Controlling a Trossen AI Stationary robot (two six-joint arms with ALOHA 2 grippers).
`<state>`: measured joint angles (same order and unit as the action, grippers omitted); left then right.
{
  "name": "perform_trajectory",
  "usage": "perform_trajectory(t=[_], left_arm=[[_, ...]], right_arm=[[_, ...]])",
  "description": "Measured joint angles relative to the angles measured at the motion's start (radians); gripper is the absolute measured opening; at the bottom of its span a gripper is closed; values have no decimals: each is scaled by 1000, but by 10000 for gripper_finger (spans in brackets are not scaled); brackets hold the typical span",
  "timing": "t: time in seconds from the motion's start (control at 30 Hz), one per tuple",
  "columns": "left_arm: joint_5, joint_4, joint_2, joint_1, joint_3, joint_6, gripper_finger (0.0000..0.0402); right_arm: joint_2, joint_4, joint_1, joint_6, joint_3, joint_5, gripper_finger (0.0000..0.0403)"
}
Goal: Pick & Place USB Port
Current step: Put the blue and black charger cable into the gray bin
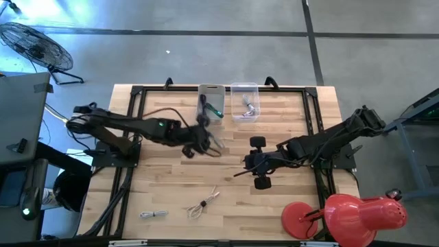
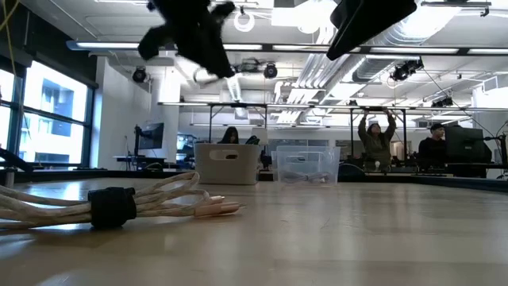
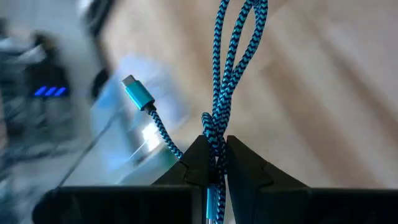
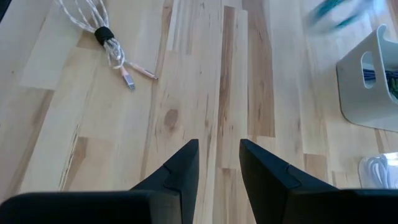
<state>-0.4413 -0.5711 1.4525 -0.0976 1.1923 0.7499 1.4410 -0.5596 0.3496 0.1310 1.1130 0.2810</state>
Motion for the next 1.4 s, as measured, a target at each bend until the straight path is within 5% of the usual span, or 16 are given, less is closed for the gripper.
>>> perform_trajectory(t=[0.2, 0.37, 0.53, 0.87, 1.1, 1.4], left_arm=[[-97, -64, -70, 83, 51, 17, 29], [-19, -87, -83, 218, 53, -14, 30], [44, -85, -49, 322, 53, -19, 72], [142, -81, 100, 434, 52, 123, 95], [22, -21, 172, 424, 52, 208, 96], [-93, -31, 103, 379, 52, 213, 97]], right_arm=[[0, -5, 0, 12, 0, -1, 108], [0, -5, 0, 26, 0, -2, 108], [0, -2, 0, 26, 0, -2, 108], [0, 1, -4, 0, 0, 1, 108], [0, 1, -4, -8, 0, 5, 108], [0, -6, -4, -8, 0, 4, 108]])
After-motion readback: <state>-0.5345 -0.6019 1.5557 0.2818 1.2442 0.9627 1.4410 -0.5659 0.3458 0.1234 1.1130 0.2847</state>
